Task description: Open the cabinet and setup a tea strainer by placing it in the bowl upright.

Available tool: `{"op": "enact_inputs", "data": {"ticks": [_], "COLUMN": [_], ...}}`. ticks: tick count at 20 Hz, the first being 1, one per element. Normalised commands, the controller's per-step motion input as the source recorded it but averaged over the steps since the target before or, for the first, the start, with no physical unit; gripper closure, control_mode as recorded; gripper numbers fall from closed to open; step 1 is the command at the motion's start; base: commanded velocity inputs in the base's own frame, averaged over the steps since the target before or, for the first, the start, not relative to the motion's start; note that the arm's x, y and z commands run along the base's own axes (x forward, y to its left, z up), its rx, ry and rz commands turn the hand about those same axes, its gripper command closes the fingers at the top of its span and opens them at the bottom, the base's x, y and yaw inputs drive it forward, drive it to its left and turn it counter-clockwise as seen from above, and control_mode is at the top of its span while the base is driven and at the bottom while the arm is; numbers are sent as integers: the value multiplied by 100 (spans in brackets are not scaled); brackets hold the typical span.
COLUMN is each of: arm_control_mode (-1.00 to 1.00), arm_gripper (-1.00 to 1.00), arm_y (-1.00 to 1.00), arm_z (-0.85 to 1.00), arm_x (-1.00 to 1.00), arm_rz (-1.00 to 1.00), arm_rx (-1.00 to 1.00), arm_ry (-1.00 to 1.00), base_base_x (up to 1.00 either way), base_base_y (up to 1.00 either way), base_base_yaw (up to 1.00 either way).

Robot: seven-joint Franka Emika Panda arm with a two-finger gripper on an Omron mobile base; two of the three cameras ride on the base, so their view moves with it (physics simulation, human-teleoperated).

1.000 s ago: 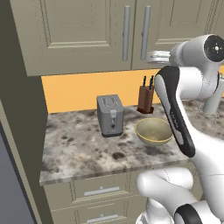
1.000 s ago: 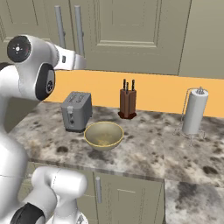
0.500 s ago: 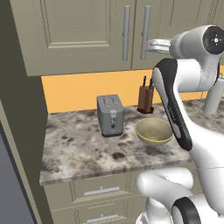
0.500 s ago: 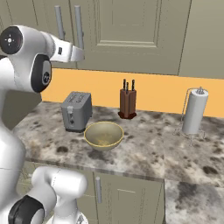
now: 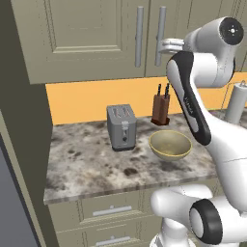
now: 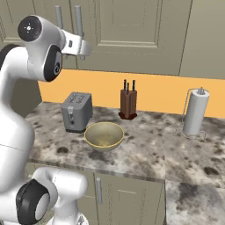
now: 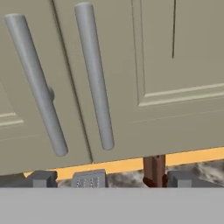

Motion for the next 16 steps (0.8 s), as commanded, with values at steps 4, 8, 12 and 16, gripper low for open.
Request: {"op": "enact_inputs", "data": {"ticks": [4, 8, 12, 16], "arm_control_mode": [-100, -100, -100, -100], "arm_gripper": [-100, -100, -100, -100], "arm_y": [3, 13, 8, 0], "arm_z": [0, 0, 0, 0], "arm_x": [21, 24, 24, 38], "arm_rz": [5, 1, 0, 0], "arm_rx": [0, -3, -6, -5], "arm_ry": [-4, -1, 0, 5], "base_base_x": [0, 0, 0, 0], "base_base_y": [0, 0, 0, 0], "base_base_yaw": [0, 0, 0, 0]}}
